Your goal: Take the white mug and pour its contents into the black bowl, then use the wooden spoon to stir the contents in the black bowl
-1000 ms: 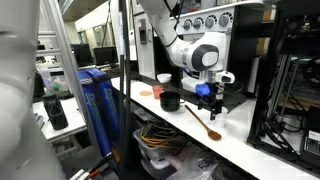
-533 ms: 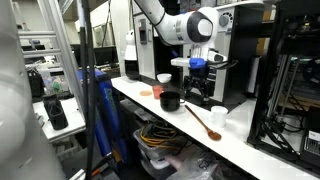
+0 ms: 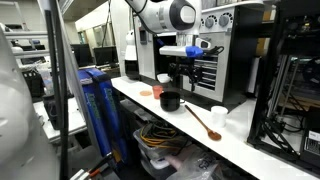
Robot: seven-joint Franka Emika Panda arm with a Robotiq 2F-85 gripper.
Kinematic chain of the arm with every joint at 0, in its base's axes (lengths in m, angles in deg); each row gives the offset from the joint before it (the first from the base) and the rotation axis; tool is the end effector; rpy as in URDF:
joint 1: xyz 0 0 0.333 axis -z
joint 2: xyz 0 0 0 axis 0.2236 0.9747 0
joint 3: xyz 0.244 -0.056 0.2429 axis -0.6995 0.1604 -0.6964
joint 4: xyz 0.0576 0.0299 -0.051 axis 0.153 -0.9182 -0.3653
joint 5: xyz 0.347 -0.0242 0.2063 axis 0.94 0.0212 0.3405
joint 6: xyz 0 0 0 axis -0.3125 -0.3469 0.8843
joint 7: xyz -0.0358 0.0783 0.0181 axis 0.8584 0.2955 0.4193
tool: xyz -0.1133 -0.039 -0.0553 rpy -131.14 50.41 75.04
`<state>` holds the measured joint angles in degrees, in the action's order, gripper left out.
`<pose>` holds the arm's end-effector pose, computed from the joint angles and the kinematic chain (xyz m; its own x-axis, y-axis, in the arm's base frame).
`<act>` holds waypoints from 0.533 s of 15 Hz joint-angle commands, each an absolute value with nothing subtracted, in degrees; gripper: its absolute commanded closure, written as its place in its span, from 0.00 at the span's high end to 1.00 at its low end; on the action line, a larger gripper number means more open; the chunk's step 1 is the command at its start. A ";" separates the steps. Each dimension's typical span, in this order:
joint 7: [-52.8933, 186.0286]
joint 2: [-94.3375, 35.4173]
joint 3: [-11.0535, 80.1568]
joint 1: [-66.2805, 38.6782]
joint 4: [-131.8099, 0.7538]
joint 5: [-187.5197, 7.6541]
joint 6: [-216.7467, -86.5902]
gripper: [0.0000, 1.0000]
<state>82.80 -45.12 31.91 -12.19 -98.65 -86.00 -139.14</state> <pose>0.5323 -0.0177 0.3742 0.9850 0.1575 -0.0705 0.1558 -0.9874 -0.0287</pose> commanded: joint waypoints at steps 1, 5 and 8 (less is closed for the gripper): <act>93.90 -47.39 30.87 -12.88 -101.61 -82.12 -142.13 1.00; 108.65 -46.42 30.82 -13.09 -101.59 -78.09 -142.63 1.00; 120.29 -45.79 31.00 -12.87 -101.18 -75.12 -141.25 1.00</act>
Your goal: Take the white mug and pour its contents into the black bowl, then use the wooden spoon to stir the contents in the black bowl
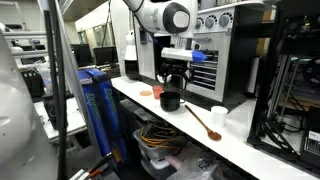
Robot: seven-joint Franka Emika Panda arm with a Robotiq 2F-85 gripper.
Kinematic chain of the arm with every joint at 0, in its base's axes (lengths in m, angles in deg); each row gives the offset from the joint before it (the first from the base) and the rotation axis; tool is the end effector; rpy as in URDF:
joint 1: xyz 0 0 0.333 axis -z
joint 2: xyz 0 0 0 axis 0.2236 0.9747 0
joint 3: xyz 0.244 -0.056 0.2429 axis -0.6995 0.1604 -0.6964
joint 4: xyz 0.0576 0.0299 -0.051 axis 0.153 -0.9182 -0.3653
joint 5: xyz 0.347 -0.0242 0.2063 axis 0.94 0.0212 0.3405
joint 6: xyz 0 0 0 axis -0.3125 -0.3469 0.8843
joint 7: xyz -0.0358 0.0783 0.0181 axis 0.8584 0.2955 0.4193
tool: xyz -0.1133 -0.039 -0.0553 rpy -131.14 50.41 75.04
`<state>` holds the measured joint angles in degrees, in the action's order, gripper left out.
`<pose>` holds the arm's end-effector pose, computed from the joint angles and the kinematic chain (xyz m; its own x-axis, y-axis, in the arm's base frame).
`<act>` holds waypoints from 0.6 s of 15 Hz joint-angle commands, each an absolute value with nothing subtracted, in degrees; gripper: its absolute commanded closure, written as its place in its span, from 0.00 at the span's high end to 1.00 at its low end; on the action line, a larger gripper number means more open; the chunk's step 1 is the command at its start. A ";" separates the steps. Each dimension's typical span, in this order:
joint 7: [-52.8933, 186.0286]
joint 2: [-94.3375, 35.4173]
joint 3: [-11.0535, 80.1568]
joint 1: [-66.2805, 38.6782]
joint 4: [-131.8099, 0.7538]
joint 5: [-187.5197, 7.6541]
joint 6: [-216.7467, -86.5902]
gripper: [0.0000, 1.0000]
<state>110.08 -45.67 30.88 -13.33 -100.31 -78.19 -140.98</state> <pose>0.5281 0.0105 0.3695 0.8308 0.5561 0.0240 0.5537 -0.8213 -0.1370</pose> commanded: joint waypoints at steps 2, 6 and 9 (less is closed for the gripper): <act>126.82 -45.62 31.06 -12.78 -100.97 -73.82 -139.81 1.00; 124.48 -45.50 30.84 -13.07 -100.65 -75.17 -140.38 1.00; 124.71 -45.50 30.84 -13.07 -100.66 -75.17 -140.36 1.00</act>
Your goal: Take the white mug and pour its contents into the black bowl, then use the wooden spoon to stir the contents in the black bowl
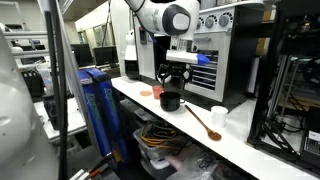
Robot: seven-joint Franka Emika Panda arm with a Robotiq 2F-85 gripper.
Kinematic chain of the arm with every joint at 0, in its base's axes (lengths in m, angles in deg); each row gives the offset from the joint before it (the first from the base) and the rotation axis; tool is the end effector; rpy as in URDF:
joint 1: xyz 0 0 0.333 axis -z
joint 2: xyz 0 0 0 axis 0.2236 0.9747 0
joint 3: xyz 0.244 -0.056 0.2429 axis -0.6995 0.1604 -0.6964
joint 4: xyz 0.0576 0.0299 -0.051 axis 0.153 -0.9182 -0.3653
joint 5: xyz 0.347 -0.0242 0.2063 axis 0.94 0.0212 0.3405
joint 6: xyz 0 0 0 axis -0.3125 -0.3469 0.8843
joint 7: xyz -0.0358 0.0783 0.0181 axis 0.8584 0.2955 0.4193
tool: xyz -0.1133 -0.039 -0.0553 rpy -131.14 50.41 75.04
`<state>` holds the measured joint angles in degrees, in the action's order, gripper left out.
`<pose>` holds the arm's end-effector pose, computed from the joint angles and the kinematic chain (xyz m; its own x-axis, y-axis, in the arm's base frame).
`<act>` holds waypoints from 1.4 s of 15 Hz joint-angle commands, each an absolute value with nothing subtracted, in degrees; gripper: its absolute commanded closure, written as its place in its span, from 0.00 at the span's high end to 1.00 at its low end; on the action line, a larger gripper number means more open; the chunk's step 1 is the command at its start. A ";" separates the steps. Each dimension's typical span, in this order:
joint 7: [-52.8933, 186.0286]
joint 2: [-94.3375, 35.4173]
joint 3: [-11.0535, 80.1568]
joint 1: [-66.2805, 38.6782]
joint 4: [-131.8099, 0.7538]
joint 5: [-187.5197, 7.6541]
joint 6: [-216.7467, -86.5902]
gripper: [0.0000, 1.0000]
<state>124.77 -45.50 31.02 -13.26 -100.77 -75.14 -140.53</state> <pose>0.5250 0.0120 0.3643 0.6902 0.7195 0.0767 0.7202 -0.6729 -0.1686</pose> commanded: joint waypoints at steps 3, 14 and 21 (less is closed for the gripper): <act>125.88 -45.48 30.82 -13.08 -101.04 -74.23 -141.30 1.00; 142.93 -43.58 30.28 -13.29 -104.62 -68.44 -155.11 1.00; 147.19 -39.80 30.01 -12.22 -104.85 -68.94 -159.51 1.00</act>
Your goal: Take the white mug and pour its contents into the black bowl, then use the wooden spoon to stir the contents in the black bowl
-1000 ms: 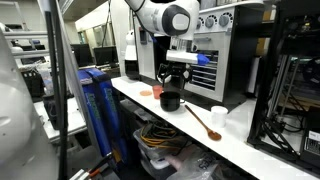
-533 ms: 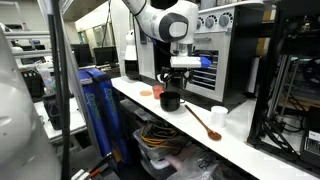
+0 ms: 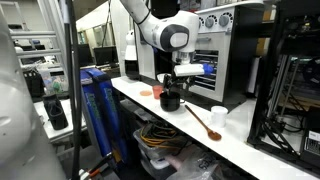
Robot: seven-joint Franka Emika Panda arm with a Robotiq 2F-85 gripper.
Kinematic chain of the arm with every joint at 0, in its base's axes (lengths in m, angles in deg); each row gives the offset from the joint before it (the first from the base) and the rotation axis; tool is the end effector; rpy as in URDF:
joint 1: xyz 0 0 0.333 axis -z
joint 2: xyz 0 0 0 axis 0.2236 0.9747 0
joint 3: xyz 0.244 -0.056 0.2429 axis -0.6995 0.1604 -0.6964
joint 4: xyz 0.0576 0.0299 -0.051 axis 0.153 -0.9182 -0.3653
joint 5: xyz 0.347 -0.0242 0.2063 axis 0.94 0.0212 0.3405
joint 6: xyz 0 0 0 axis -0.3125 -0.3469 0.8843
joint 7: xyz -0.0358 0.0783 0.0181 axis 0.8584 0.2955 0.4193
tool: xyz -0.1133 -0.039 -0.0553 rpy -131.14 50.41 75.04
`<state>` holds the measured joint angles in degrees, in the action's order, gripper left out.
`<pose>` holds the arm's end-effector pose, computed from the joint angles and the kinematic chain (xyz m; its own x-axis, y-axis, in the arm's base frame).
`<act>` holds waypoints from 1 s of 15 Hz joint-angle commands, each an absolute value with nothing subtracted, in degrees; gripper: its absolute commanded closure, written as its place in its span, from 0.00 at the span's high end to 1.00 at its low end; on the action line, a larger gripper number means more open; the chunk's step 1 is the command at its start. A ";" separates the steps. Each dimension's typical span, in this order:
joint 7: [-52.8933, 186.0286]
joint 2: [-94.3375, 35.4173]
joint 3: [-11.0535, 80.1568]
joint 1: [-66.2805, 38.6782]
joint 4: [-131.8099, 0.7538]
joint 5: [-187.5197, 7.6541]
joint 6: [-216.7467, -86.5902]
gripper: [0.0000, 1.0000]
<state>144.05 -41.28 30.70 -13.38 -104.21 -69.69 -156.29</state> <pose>0.5418 0.0093 0.3222 0.4850 0.8492 0.2090 0.8708 -0.4909 -0.0263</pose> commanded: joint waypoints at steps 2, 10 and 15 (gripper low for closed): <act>148.04 -38.63 29.83 -11.85 -104.95 -69.05 -160.99 1.00; 149.16 -33.83 28.83 -10.27 -105.34 -69.83 -167.74 1.00; 148.99 -32.24 27.69 -9.37 -106.16 -70.83 -170.95 1.00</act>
